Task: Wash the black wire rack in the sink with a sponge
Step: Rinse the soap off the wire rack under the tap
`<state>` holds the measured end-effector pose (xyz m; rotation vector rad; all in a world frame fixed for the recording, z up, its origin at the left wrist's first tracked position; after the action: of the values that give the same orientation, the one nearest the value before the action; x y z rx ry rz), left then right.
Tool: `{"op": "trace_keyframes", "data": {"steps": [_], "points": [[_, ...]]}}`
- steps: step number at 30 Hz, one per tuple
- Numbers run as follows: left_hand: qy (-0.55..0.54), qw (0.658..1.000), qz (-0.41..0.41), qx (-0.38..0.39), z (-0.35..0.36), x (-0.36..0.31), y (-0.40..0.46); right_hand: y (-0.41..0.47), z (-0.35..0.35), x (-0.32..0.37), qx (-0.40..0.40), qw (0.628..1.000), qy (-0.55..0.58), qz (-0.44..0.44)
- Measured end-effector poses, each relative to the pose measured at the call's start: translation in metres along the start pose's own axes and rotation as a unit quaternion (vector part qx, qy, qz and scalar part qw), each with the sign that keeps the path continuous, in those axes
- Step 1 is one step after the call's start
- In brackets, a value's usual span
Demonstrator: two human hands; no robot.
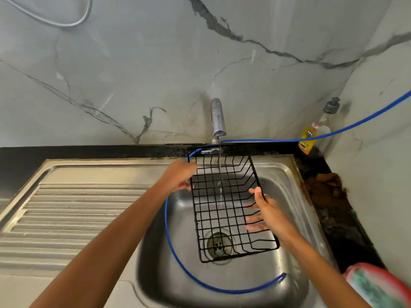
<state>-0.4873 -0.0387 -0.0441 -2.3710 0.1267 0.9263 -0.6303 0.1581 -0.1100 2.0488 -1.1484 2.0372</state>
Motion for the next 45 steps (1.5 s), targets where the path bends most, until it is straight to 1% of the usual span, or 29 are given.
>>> {"op": "trace_keyframes", "data": {"steps": [2,3,5,6,7,9,11,14,17,19,21,24,26,30,32,35,38,40,42,45], "points": [[0.102,0.991,0.074,-0.039,0.005,-0.01,-0.003,-0.001,-0.003,-0.006,-0.008,1.0,0.013,0.025],[0.139,0.985,0.096,-0.047,0.01,-0.014,-0.005,-0.003,-0.004,-0.008,-0.01,0.999,0.026,0.036],[0.159,0.978,0.126,-0.046,0.024,-0.02,-0.007,-0.006,-0.006,-0.012,-0.011,0.997,0.057,0.051],[0.148,0.978,0.14,-0.044,0.029,-0.025,-0.011,-0.007,-0.008,-0.014,-0.008,0.996,0.07,0.058],[0.111,0.982,0.15,-0.036,0.032,-0.03,-0.015,-0.009,-0.009,-0.015,-0.005,0.994,0.084,0.064],[0.011,0.988,0.154,-0.006,0.039,-0.039,-0.02,-0.014,-0.012,-0.015,-0.003,0.991,0.113,0.074],[-0.07,0.986,0.149,0.029,0.044,-0.047,-0.021,-0.019,-0.014,-0.014,0.004,0.988,0.136,0.078],[-0.122,0.981,0.141,0.056,0.05,-0.057,-0.013,-0.023,-0.014,-0.017,0.016,0.983,0.16,0.089],[-0.121,0.983,0.12,0.071,0.055,-0.069,-0.001,-0.028,-0.013,-0.015,0.028,0.983,0.157,0.09],[-0.09,0.987,0.11,0.076,0.056,-0.076,0.006,-0.031,-0.01,-0.013,0.042,0.982,0.158,0.091],[-0.056,0.99,0.109,0.077,0.057,-0.081,0.009,-0.035,-0.009,-0.013,0.056,0.982,0.152,0.093],[-0.06,0.986,0.131,0.08,0.058,-0.086,0.017,-0.043,-0.007,-0.011,0.065,0.985,0.132,0.093],[-0.077,0.985,0.13,0.08,0.055,-0.088,0.018,-0.048,-0.009,-0.009,0.053,0.988,0.118,0.089],[-0.074,0.979,0.173,0.083,0.055,-0.092,0.016,-0.054,-0.012,0.005,0.012,0.993,0.09,0.07],[-0.073,0.975,0.198,0.064,0.05,-0.088,0.017,-0.053,-0.012,0.011,-0.001,0.997,0.05,0.065],[-0.079,0.976,0.2,0.037,0.038,-0.072,0.021,-0.047,-0.007,0.015,-0.002,0.998,-0.014,0.063],[-0.105,0.979,0.176,0.013,0.024,-0.052,0.025,-0.045,0.005,0.023,0.017,0.994,-0.096,0.041],[-0.136,0.979,0.151,-0.004,0.012,-0.038,0.028,-0.041,0.012,0.028,0.028,0.991,-0.127,0.021],[-0.168,0.978,0.119,-0.039,-0.001,-0.022,0.031,-0.035,0.017,0.034,0.033,0.988,-0.153,0.007],[-0.171,0.972,0.098,-0.129,-0.024,0.002,0.035,-0.02,0.023,0.051,0.035,0.981,-0.193,-0.006]]}}
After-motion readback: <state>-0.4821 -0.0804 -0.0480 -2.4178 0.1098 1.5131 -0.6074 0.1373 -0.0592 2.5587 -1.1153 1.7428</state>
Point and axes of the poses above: each hand's wrist, its own y-axis towards the middle knuckle, its own z-axis out of the palm, x = y × z, the point moved 6 cm from there along y, towards the middle knuckle, and after that the axes turned 3 degrees about -y, right-handed, at the moved point
